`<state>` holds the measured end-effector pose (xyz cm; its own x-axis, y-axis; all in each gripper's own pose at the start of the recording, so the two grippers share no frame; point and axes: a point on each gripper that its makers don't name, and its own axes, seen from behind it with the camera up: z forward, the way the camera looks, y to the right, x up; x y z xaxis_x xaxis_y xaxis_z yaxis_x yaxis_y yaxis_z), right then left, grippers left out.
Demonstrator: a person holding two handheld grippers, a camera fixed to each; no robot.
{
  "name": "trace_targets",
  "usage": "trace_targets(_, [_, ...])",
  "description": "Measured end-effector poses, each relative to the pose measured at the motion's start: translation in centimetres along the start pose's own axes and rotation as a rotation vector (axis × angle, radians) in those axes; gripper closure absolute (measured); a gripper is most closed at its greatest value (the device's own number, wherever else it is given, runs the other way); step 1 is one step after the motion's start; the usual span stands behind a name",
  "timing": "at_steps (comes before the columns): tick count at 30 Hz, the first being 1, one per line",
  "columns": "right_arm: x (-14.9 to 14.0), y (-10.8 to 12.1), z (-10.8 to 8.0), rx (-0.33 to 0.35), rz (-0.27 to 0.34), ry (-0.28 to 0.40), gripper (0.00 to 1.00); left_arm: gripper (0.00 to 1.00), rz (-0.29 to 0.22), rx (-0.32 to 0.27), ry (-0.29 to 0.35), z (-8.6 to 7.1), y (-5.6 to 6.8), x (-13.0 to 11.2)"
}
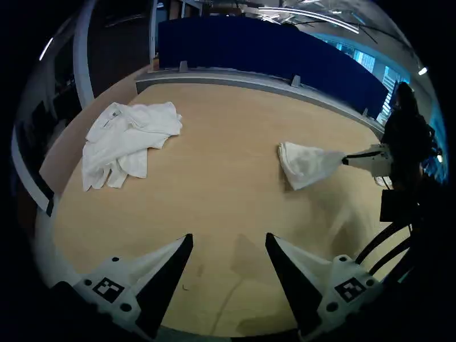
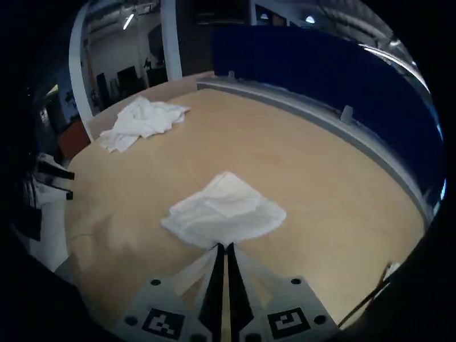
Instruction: Fold towel
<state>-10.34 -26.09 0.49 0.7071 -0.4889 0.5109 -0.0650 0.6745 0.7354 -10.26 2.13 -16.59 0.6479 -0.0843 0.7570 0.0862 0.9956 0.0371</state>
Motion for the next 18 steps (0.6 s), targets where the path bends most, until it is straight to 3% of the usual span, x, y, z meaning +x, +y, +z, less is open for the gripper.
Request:
trace_targets(9, [7.6, 0.9, -4.4, -0.012, -0.044, 0.112, 0.96, 0.06, 0.017, -0.014, 0.02, 0.1, 1.0, 0.9])
trace_targets(18, [9.4, 3.3, -7.5, -0.055, -0.05, 0.132, 0.96, 0.06, 0.02, -0.029, 0.033, 0.0, 2.0, 1.4])
